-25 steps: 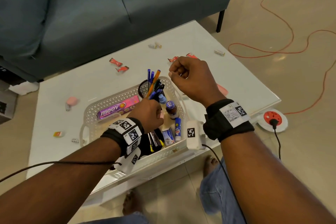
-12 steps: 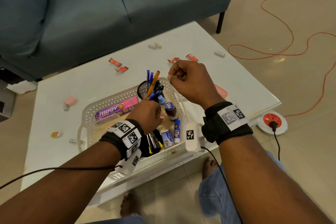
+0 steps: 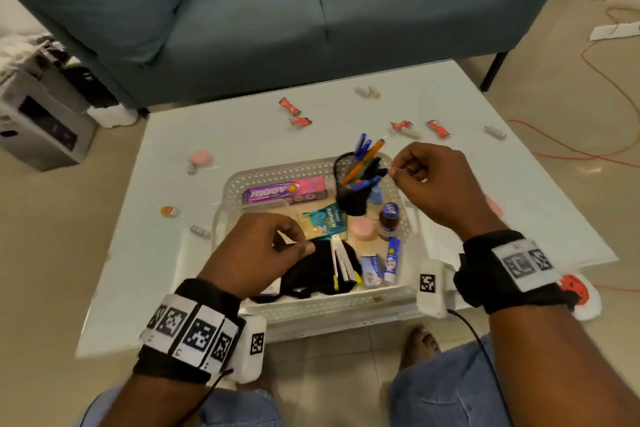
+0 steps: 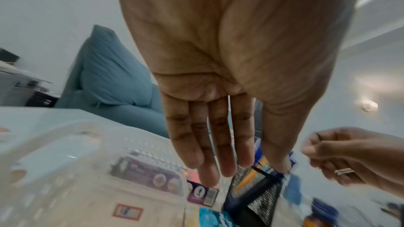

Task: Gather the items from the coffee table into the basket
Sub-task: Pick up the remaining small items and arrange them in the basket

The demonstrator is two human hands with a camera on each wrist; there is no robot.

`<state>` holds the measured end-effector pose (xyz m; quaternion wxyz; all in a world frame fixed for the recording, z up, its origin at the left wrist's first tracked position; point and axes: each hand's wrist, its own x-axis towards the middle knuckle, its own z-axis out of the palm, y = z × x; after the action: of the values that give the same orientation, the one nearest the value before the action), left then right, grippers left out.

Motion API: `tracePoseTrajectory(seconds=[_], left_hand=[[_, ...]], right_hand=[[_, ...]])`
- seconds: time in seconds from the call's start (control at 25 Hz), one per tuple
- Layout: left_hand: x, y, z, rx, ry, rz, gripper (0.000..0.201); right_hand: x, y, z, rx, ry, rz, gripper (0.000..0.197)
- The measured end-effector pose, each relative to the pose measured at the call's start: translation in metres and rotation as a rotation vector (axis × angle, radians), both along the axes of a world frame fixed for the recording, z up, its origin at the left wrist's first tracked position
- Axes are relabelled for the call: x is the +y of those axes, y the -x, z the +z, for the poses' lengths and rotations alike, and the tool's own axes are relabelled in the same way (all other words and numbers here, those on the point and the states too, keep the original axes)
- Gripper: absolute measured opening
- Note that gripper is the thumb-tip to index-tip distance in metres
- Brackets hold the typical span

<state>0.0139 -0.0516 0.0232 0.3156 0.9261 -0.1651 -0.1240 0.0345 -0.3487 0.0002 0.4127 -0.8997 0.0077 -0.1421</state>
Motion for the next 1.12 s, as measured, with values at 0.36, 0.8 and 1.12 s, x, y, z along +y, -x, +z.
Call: tracePoseTrajectory(seconds=[0.36,0.8,1.12], left_hand=[[0.146,-0.073,-0.031,-0.056,-0.124,0.422,0.011],[0.163,-0.106,-0.076,0.036,-0.259,0.255,0.027],[0.15,-0.234,-0.066,-0.194,-0.339,0.331,0.049]], right_hand=[[0.082,0.008,0.003,0.031,0.076,0.408,0.015],[0.095,0.013,-0.013,0.1,0.123,0.452,0.013],[0.088,0.008,-0.018,0.115,0.099,0.419,0.01]])
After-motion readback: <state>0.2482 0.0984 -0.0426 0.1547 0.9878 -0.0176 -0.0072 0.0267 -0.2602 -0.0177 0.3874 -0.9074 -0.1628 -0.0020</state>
